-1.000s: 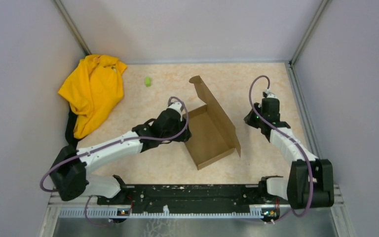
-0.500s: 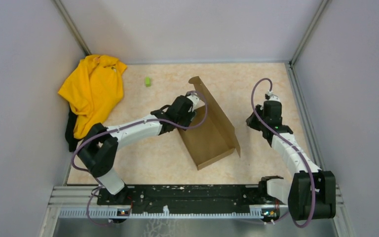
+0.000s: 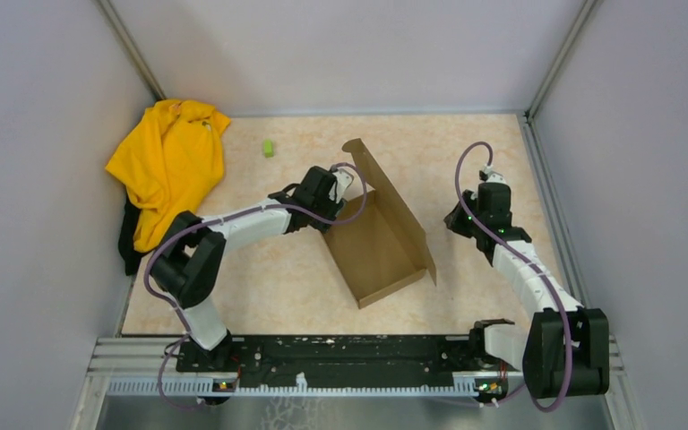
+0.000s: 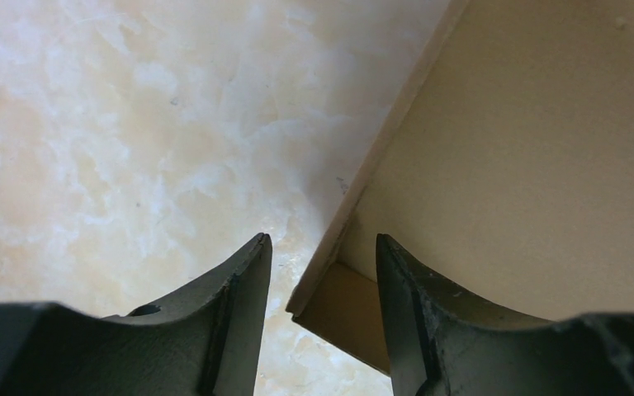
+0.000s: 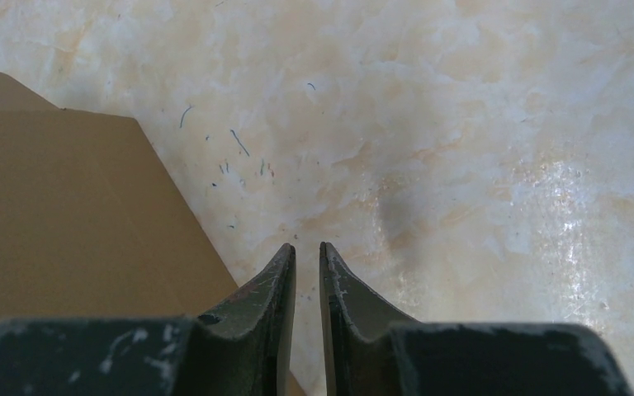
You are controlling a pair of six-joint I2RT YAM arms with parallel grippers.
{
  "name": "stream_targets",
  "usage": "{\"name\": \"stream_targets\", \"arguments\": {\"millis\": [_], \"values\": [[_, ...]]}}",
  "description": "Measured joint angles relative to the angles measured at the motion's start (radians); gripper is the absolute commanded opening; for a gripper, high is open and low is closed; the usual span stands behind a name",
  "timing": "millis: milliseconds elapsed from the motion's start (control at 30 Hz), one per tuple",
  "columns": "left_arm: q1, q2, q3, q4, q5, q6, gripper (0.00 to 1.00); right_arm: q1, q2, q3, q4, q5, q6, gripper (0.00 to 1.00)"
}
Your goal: Fold the paper box
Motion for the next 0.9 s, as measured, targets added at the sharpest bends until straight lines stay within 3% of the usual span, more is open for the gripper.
{"name": "stream_targets", "arguments": {"millis": [100, 533, 900], "values": [[0.004, 0.003, 0.000, 0.000, 0.043, -0.002, 0.46, -0.002, 0.000, 0.000, 0.000, 0.000, -0.001, 0.17], [0.015, 0.012, 0.003, -0.002, 0.035, -0.072, 0.31, -0.002, -0.001, 0.002, -0.008, 0.032, -0.008, 0.21], [0.043, 0.013, 0.006, -0.027, -0.033, -0.211, 0.30, -0.004, -0.066, 0.039, -0.065, 0.090, -0.008, 0.22]]}}
